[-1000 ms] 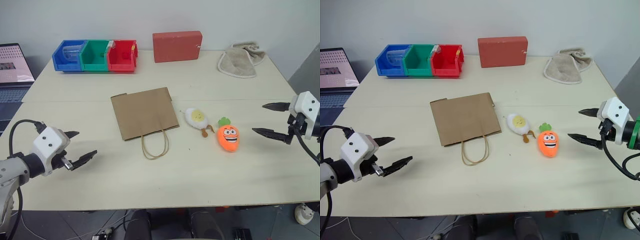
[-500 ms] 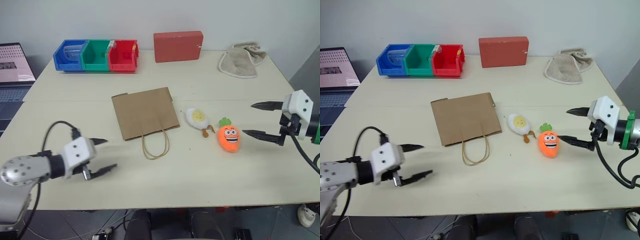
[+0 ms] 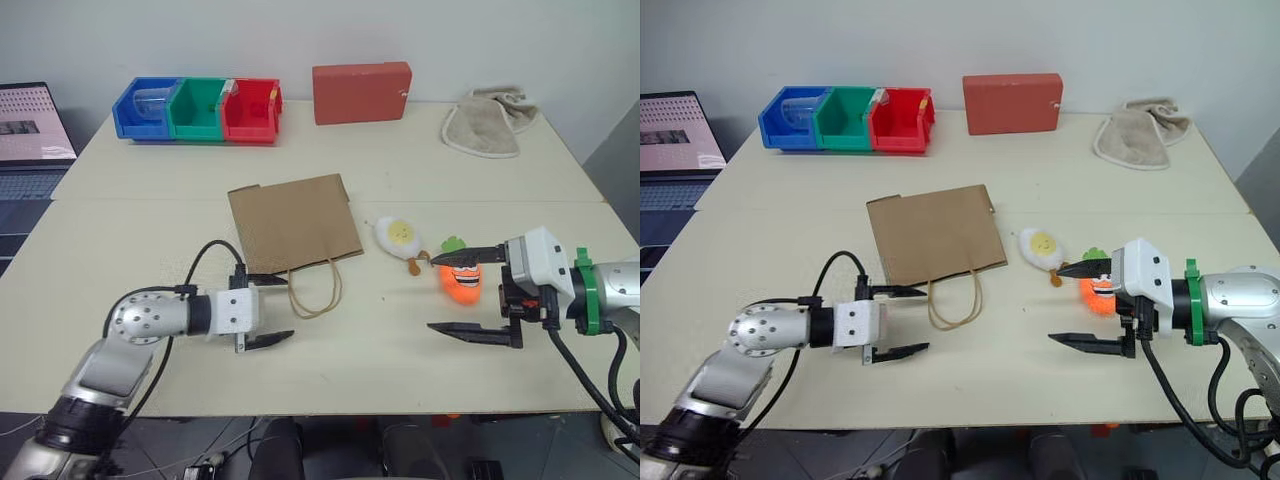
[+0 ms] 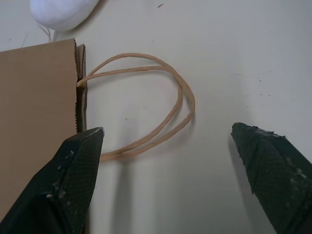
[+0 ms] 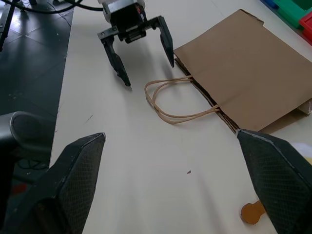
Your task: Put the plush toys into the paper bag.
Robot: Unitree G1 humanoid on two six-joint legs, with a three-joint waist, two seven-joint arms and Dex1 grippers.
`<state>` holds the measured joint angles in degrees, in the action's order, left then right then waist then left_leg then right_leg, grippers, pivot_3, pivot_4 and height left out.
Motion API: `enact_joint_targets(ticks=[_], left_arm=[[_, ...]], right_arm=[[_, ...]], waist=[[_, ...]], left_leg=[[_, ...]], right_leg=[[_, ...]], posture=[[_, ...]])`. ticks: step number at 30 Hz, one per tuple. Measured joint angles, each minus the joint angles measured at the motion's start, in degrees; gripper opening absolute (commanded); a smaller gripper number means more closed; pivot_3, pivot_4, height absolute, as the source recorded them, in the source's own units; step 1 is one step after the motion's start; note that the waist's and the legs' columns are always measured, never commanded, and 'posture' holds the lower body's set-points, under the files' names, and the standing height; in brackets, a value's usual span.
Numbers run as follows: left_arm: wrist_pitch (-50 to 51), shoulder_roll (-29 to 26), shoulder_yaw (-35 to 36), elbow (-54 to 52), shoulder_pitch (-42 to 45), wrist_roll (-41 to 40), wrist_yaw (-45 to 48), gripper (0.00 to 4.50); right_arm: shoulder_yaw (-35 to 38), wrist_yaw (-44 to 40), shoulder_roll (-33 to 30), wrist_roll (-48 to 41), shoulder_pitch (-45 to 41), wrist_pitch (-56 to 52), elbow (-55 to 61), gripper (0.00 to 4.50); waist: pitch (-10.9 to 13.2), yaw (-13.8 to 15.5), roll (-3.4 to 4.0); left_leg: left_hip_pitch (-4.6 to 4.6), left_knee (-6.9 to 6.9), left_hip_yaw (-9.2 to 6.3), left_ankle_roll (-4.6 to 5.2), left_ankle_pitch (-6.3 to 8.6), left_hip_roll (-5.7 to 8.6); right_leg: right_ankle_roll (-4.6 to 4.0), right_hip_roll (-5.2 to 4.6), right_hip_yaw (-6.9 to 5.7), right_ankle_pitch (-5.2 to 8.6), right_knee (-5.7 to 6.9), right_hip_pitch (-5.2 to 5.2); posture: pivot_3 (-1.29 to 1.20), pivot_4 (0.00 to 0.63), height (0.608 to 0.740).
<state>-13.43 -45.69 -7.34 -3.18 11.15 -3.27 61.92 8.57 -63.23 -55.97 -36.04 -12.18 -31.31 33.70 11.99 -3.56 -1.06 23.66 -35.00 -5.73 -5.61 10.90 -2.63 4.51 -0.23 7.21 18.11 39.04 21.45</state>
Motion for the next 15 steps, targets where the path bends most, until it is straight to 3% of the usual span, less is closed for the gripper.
enact_joint_targets(ticks=[7, 10, 15], left_arm=[[-6.0, 2.1, -1.3, 5.7, 2.8, 1.5, -0.7, 4.48], [-6.7, 2.7, -1.4, 6.4, 3.0, 1.5, -1.0, 3.97], [-10.7, 4.7, -2.4, 10.1, 4.3, 3.2, -1.9, 2.35]], right_arm=[[0.1, 1.0, -0.1, -1.1, 0.5, -0.5, 0.7, 4.50], [0.1, 1.2, -0.1, -1.2, 0.9, -0.5, 1.3, 4.50], [0.2, 1.3, -0.1, -1.2, 1.5, -0.5, 1.5, 4.50]], waist=[[0.0, 0.4, 0.00], [0.0, 0.4, 0.00], [0.0, 0.4, 0.00]], left_leg=[[0.04, 0.00, -0.16, 0.00, 0.00, 0.00], [0.05, -0.01, -0.20, 0.00, 0.00, 0.00], [0.07, -0.01, -0.26, 0.00, 0.00, 0.02]], right_leg=[[0.01, 0.02, -0.13, 0.00, 0.04, -0.03], [0.02, 0.02, -0.15, -0.01, 0.04, -0.02], [0.03, 0.02, -0.19, -0.02, 0.05, -0.03]], posture=[[0.00, 0.150, 0.740], [0.00, 0.150, 0.740], [0.00, 0.150, 0.740]])
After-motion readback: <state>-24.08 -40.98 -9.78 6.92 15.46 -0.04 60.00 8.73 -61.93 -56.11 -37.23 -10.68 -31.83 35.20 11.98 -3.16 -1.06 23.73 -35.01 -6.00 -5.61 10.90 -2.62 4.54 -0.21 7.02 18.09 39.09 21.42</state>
